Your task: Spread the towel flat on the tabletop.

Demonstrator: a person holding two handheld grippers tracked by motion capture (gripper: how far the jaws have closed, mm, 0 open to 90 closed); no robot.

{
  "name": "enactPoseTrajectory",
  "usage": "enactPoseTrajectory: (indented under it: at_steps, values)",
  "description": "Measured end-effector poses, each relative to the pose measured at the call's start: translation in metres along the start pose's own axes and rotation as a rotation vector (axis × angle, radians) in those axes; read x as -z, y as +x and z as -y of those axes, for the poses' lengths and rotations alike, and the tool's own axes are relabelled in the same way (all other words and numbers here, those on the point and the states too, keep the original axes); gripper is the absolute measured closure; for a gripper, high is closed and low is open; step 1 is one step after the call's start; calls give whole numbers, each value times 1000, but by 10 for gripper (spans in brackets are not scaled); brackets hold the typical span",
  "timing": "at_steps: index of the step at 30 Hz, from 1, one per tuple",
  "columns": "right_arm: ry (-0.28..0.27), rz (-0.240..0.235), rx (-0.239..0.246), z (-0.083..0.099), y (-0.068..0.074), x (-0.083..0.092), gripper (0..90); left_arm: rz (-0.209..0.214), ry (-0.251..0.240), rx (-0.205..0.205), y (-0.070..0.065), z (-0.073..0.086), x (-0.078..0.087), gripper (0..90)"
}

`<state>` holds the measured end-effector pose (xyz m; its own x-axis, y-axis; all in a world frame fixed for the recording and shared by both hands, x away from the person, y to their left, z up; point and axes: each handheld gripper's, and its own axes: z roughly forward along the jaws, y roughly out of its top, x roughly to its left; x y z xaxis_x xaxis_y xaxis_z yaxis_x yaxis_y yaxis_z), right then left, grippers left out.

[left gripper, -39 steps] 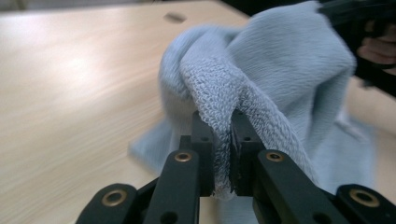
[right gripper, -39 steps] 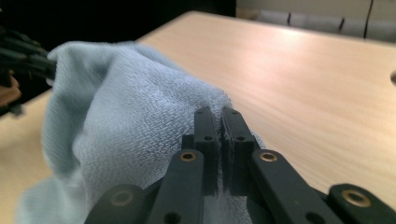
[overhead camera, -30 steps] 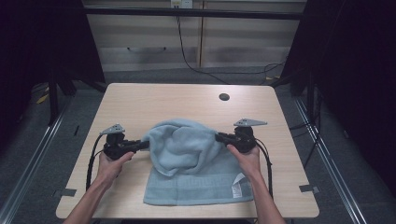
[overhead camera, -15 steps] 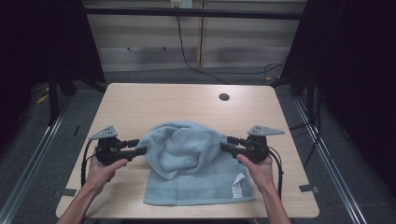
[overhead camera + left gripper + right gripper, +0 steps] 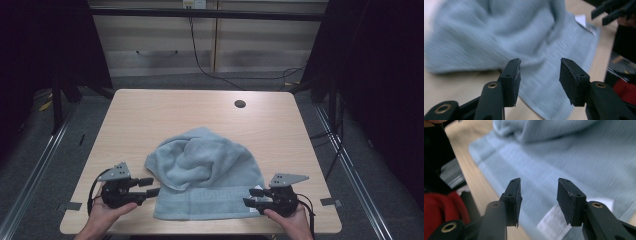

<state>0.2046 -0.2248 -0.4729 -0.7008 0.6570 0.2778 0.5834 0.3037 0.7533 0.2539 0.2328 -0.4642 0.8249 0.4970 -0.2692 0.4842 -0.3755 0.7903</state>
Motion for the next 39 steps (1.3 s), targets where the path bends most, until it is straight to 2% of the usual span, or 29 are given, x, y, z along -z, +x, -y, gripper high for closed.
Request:
enactPoseTrajectory:
  at_steps: [2, 4, 7, 9, 10, 12, 14, 16, 20, 26, 27, 28, 29, 30, 32, 35, 37, 39]
  values:
    - [34, -8, 3, 7, 3, -2, 525, 17, 43, 5, -3, 13, -8, 520]
    - [52, -8, -5, 15, 3, -6, 496, 24, 69, 19, -4, 20, -12, 509]
    - [68, 14, 6, 22, 5, -11, 464, 23, 84, -3, -7, 24, -16, 485]
    - [63, 29, 12, 25, 6, -13, 445, 34, 101, -4, -8, 27, -22, 466]
    - [66, 33, 18, 24, 6, -13, 432, 31, 119, -21, -10, 27, -25, 455]
    - [54, 63, 20, 22, 5, -13, 404, 57, 134, -63, -17, 26, -31, 438]
    - [1, 91, 3, 20, -1, -8, 405, 50, 145, -79, -20, 25, -34, 428]
    - [1, 117, 3, 17, -7, -5, 399, 50, 156, -91, -23, 25, -38, 414]
    - [46, 151, -9, 18, -21, -10, 378, 45, 147, -102, -24, 27, -40, 399]
    - [56, 152, 5, 23, -16, -12, 333, 15, 146, -151, -31, 29, -42, 391]
    - [53, 151, 9, 23, -16, -13, 321, 1, 151, -171, -32, 29, -41, 403]
    - [51, 156, 7, 24, -14, -13, 305, -17, 154, -207, -34, 30, -41, 461]
    - [50, 161, 16, 24, -13, -14, 292, -16, 148, -212, -34, 30, -40, 559]
    - [49, 160, 16, 24, -12, -15, 290, -19, 148, -218, -35, 31, -40, 598]
    - [46, 154, 17, 24, -11, -16, 289, 2, 159, -220, -36, 29, -41, 709]
    - [54, 144, 18, 23, -8, -16, 300, 31, 175, -176, -33, 27, -41, 838]
    - [44, 122, 16, 21, -6, -15, 320, 56, 166, -147, -28, 24, -40, 853]
    - [38, 103, 41, 19, -1, -16, 332, 97, 95, -78, -20, 17, -34, 857]
